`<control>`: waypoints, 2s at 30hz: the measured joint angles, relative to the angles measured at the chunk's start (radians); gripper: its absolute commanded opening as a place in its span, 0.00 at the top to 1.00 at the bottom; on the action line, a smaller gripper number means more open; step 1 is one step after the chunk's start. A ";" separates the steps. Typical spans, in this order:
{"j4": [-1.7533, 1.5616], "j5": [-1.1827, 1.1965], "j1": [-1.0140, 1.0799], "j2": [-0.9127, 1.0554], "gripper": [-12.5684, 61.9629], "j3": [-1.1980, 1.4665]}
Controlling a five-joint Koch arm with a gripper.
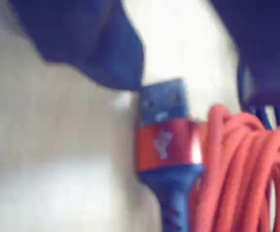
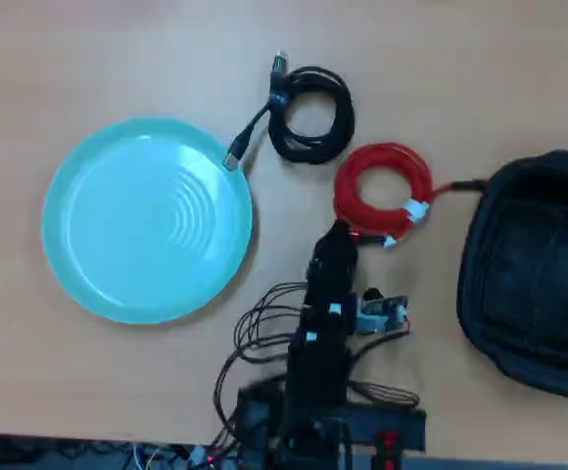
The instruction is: Put a black charging cable in a black bowl and put a red charging cable in a green bowl
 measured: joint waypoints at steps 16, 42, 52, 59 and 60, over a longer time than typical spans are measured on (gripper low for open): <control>1.335 -0.115 -0.149 -0.034 0.54 -0.857; 1.373 -0.117 -0.331 -0.428 0.53 -1.296; 1.413 -0.187 -0.383 -0.718 0.52 -1.583; 1.420 -0.247 -0.351 -0.779 0.51 -1.638; 1.424 -0.247 -0.334 -0.792 0.51 -1.647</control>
